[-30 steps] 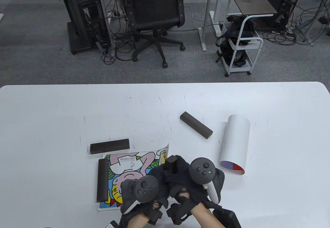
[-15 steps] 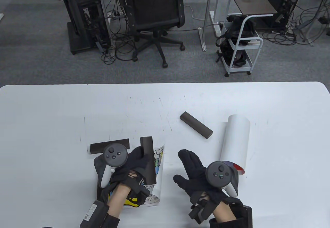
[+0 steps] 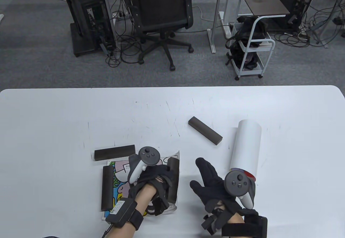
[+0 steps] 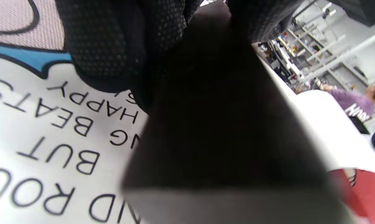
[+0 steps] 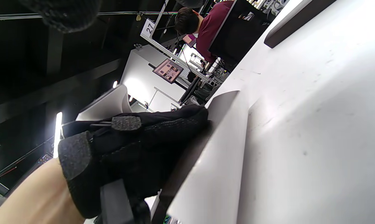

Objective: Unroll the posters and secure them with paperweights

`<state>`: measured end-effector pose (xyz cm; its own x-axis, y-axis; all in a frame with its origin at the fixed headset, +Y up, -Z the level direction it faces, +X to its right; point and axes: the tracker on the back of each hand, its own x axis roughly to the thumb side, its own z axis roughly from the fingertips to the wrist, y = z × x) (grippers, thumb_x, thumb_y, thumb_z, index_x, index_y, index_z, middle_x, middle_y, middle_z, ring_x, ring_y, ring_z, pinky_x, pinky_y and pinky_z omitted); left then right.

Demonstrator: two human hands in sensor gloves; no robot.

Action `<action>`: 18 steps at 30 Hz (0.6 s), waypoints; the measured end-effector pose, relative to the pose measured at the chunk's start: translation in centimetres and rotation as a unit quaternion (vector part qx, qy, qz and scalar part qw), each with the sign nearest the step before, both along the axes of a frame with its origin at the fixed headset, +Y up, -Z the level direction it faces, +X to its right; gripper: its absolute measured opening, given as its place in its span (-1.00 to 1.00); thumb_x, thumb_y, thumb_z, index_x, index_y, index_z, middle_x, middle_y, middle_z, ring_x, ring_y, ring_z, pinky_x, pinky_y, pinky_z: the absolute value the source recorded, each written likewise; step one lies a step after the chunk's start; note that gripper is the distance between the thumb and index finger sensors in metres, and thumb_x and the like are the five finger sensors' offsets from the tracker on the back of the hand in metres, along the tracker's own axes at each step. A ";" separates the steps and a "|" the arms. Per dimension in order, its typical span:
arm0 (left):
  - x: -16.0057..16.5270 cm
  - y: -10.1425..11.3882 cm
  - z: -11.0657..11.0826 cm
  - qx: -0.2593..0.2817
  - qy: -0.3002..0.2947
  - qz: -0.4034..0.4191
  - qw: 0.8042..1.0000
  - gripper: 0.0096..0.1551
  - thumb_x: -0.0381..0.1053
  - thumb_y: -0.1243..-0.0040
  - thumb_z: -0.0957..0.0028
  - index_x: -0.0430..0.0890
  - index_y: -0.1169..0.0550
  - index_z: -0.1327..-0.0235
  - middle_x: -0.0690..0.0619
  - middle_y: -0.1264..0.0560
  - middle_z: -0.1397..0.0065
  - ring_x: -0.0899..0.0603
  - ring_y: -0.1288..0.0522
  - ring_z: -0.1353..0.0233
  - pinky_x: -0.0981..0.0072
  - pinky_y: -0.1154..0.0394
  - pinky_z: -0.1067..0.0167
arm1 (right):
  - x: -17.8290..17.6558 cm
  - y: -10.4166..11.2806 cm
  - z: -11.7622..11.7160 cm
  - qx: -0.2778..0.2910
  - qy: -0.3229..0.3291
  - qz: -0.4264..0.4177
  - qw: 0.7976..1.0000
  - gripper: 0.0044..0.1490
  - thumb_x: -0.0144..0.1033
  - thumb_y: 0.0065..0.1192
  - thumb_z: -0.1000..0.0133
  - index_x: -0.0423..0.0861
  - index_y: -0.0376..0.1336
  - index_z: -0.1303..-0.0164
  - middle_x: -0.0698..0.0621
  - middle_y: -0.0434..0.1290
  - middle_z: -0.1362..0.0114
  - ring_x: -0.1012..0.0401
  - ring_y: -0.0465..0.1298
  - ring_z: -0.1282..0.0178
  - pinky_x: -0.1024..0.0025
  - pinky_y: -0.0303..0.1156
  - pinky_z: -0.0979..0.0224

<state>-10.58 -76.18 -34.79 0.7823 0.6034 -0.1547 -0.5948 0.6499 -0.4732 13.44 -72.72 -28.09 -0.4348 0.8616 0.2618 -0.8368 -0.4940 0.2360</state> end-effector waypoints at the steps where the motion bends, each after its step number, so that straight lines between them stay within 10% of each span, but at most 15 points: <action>1: 0.3 -0.1 0.0 0.003 -0.005 -0.006 1.000 -0.25 0.10 -0.18 0.00 -0.38 -0.44 -0.28 -0.21 -0.61 -0.17 -0.05 -0.82 0.04 0.24 -0.75 0.13 | 0.0 0.0 0.0 -0.002 0.000 0.002 1.000 0.08 0.29 0.07 -0.03 -0.03 -0.26 -0.51 -0.15 -0.16 -0.66 -0.23 -0.16 -0.63 -0.31 -0.15 -0.55; 18: 3.0 0.2 1.6 0.142 -0.055 -0.252 0.956 -0.38 0.22 -0.21 0.06 -0.21 -0.66 -0.02 -0.06 -0.72 0.11 0.11 -0.85 0.35 0.33 -0.76 0.36 | -0.1 -0.9 -0.3 -0.029 -0.011 0.034 0.999 0.05 0.18 0.09 -0.01 -0.05 -0.25 -0.51 -0.17 -0.16 -0.66 -0.24 -0.16 -0.62 -0.31 -0.18 -0.55</action>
